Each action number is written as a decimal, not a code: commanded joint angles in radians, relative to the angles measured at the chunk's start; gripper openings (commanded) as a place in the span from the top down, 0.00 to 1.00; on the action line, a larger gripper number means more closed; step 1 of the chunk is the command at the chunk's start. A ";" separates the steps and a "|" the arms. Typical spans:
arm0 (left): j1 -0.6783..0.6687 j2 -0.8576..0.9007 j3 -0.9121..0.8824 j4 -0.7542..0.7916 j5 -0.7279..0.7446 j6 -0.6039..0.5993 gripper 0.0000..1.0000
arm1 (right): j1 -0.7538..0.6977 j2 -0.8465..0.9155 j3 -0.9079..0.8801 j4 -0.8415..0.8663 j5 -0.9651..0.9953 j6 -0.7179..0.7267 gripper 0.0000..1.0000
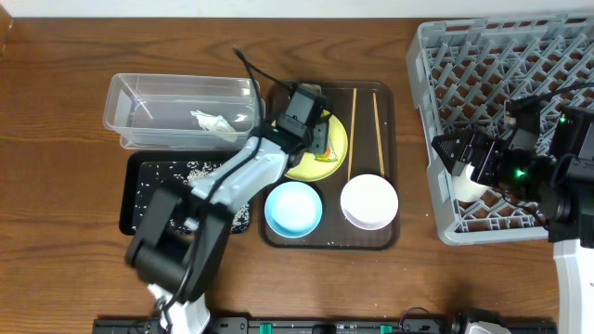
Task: Sort waste into correct bins and load items into the dishwasher rack
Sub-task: 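Grasp the green wrapper with the left gripper and drop it in the clear container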
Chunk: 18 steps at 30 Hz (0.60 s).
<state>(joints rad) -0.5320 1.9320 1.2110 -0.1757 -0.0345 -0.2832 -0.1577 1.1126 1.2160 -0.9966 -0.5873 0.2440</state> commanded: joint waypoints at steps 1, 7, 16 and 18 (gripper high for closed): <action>0.004 0.041 0.011 0.012 0.064 0.016 0.48 | 0.015 0.000 0.011 0.000 -0.005 -0.013 0.01; 0.004 0.050 0.011 0.031 0.140 -0.002 0.75 | 0.015 0.000 0.011 -0.002 -0.004 -0.013 0.02; 0.064 -0.136 0.014 -0.049 0.139 -0.062 0.94 | 0.015 0.000 0.011 -0.003 -0.005 -0.013 0.01; 0.089 -0.217 0.014 -0.079 0.138 -0.063 0.94 | 0.015 0.000 0.011 -0.003 -0.005 -0.013 0.02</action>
<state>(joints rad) -0.4793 1.8465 1.2106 -0.2401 0.1040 -0.3210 -0.1577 1.1126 1.2160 -0.9985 -0.5877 0.2440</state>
